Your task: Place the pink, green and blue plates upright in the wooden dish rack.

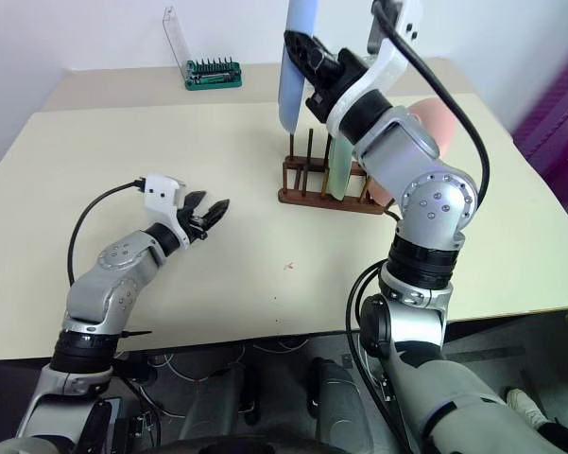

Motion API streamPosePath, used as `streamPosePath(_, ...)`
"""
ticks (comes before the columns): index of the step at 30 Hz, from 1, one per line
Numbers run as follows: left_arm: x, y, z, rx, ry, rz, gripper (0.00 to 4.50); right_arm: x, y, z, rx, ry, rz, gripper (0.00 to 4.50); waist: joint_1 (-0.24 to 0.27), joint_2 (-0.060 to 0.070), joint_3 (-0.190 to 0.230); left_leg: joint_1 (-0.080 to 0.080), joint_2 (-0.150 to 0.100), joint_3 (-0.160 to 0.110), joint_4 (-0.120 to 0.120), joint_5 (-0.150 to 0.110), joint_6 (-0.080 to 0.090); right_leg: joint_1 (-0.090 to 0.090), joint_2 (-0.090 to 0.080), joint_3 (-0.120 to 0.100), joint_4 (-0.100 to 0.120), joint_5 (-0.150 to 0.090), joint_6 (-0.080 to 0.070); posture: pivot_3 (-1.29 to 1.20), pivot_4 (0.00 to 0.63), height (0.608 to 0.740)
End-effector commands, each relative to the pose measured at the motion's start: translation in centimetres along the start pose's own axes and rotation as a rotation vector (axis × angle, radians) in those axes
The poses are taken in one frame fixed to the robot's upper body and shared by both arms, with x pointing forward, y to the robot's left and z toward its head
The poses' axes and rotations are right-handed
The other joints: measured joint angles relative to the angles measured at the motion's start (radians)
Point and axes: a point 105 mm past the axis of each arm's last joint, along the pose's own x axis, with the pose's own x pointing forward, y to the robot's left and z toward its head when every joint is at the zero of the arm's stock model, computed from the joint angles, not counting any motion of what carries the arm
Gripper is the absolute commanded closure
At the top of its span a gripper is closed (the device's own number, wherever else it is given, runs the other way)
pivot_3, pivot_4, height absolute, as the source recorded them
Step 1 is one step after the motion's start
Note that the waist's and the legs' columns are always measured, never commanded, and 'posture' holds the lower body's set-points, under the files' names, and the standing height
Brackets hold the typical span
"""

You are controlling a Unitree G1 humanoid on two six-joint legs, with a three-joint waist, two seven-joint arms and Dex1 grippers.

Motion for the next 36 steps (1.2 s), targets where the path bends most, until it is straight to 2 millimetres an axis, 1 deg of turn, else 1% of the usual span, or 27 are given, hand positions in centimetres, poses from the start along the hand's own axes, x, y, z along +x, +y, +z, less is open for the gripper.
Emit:
streamPosePath(1,-0.4,-1.0,0.8,0.042,-0.03,-0.065,1.57,-0.2,0.5,-0.1,-0.001,0.014,-0.002,4.5,-0.006,0.0,0.0,0.0,0.0,0.0,0.0,0.0,0.0,0.0,0.0,0.0,0.0,0.0,0.0,0.0,0.15,0.73)
streamPosePath(6,-0.8,-1.6,0.8,0.044,-0.031,-0.1,1.57,0.0,-1.1,-1.0,0.041,0.063,-0.056,4.5,-0.007,0.0,0.0,0.0,0.0,-0.001,0.0,0.0,0.0,0.0,0.0,0.0,0.0,0.0,0.0,0.0,0.15,0.73)
streamPosePath(10,-0.9,-1.9,0.7,0.035,-0.027,-0.102,1.57,0.7,-2.5,-2.0,0.107,0.112,-0.097,4.5,-0.007,0.0,0.0,0.0,0.0,-0.001,0.0,0.0,0.0,0.0,0.0,0.0,0.0,0.0,0.001,0.0,0.15,0.73)
streamPosePath(14,-0.9,-1.8,0.6,0.031,-0.021,-0.093,1.57,1.3,-4.4,-2.7,0.173,0.144,-0.19,4.5,-0.008,0.0,0.0,0.0,0.0,-0.001,0.0,0.0,0.0,0.0,0.0,0.0,0.0,0.0,0.001,0.0,0.15,0.73)
streamPosePath(18,-0.8,-1.7,0.5,0.026,-0.02,-0.083,1.57,1.5,-5.1,-2.9,0.173,0.159,-0.221,4.5,-0.008,0.0,0.0,0.0,0.0,-0.001,0.0,0.0,0.0,0.0,0.001,0.0,0.0,0.0,0.001,0.0,0.15,0.73)
streamPosePath(20,-0.8,-1.8,0.5,0.026,-0.019,-0.085,1.53,1.5,-4.9,-2.8,0.169,0.155,-0.206,3.76,-0.007,0.0,0.0,0.0,0.0,-0.001,0.0,0.0,0.0,0.0,0.001,0.0,0.0,0.0,0.001,0.0,0.15,0.73)
streamPosePath(21,-0.8,-1.8,0.5,0.025,-0.019,-0.086,1.53,1.6,-4.6,-2.6,0.161,0.151,-0.196,3.46,-0.007,0.0,0.0,0.0,0.0,-0.001,0.0,0.0,0.0,0.0,0.0,0.0,0.0,0.0,0.001,0.0,0.15,0.73)
streamPosePath(23,-0.8,-1.9,0.5,0.021,-0.019,-0.088,1.53,1.8,-4.0,-2.1,0.129,0.138,-0.174,2.62,-0.008,0.0,0.0,0.0,0.0,-0.001,0.0,0.0,0.0,0.0,0.0,0.0,0.0,0.0,0.001,0.0,0.15,0.73)
streamPosePath(25,-0.8,-1.9,0.4,0.018,-0.019,-0.091,1.53,1.9,-3.6,-1.5,0.05,0.13,-0.158,1.72,-0.008,0.0,0.0,0.0,0.0,-0.001,0.0,0.0,0.0,0.0,0.001,0.0,0.0,0.0,0.001,0.0,0.15,0.73)
streamPosePath(26,-0.7,-2.1,0.5,0.015,-0.021,-0.096,1.53,1.8,-3.3,-1.0,-0.027,0.128,-0.146,1.28,-0.008,0.001,0.0,0.0,0.0,-0.001,0.0,0.0,0.0,0.0,0.001,0.0,0.0,0.0,0.001,0.0,0.15,0.73)
streamPosePath(28,-0.6,-2.3,0.6,0.006,-0.026,-0.107,1.53,1.7,-2.7,-0.1,-0.12,0.124,-0.124,1.28,-0.007,0.001,0.0,-0.001,0.0,-0.001,0.0,0.0,0.0,0.0,0.0,0.0,0.0,-0.001,0.001,0.0,0.15,0.73)
streamPosePath(30,-0.6,-2.5,0.6,0.001,-0.028,-0.115,1.53,1.6,-2.4,0.6,-0.174,0.122,-0.106,1.28,-0.007,0.001,0.0,-0.001,0.0,-0.001,0.0,0.0,0.001,0.0,0.0,0.0,0.0,-0.001,0.001,0.0,0.15,0.73)
streamPosePath(31,-0.5,-2.6,0.5,0.0,-0.027,-0.118,1.53,1.4,-2.3,1.1,-0.233,0.124,-0.101,1.28,-0.007,0.001,0.0,-0.001,0.0,-0.001,0.0,0.0,0.001,0.0,0.0,0.0,0.0,-0.001,0.001,0.0,0.15,0.73)
streamPosePath(34,-0.4,-2.8,0.5,-0.002,-0.025,-0.126,1.53,0.7,-2.6,2.2,-0.349,0.13,-0.111,1.28,-0.007,0.001,0.0,-0.001,0.0,-0.001,0.0,0.0,0.001,0.0,0.0,0.0,-0.001,-0.001,0.002,0.0,0.15,0.73)
streamPosePath(36,-0.4,-2.9,0.5,-0.003,-0.025,-0.13,1.53,-0.3,-3.0,3.3,-0.441,0.125,-0.113,1.28,-0.007,0.001,0.0,-0.001,0.0,-0.001,0.0,0.0,0.001,0.0,0.0,0.0,-0.001,-0.001,0.002,0.0,0.15,0.73)
